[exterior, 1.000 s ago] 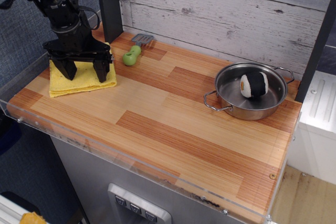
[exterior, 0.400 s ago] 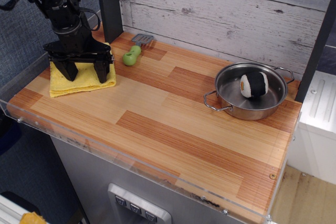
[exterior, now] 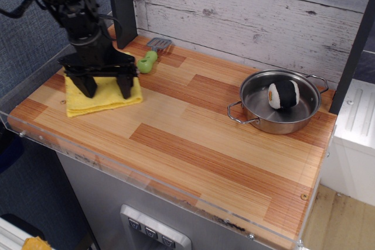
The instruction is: Move the yellow cloth from left side to in front of table
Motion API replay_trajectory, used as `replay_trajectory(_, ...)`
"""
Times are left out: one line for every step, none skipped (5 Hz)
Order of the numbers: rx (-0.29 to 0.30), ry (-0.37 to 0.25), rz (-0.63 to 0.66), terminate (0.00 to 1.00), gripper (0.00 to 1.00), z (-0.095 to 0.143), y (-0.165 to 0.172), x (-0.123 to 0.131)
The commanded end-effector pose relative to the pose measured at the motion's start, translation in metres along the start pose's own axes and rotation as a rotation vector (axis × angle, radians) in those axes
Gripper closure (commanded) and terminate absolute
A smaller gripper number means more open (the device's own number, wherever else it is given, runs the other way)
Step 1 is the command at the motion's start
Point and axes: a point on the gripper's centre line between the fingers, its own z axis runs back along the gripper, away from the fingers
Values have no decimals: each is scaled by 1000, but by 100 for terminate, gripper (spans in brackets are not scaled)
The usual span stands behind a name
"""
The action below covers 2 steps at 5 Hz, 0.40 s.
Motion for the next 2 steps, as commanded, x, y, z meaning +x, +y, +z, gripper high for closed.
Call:
replay_trajectory(-52,-19,-46,0,0,8,-32,-11)
replay_trajectory(-81,-16,-66,0,0,3,-45,-20)
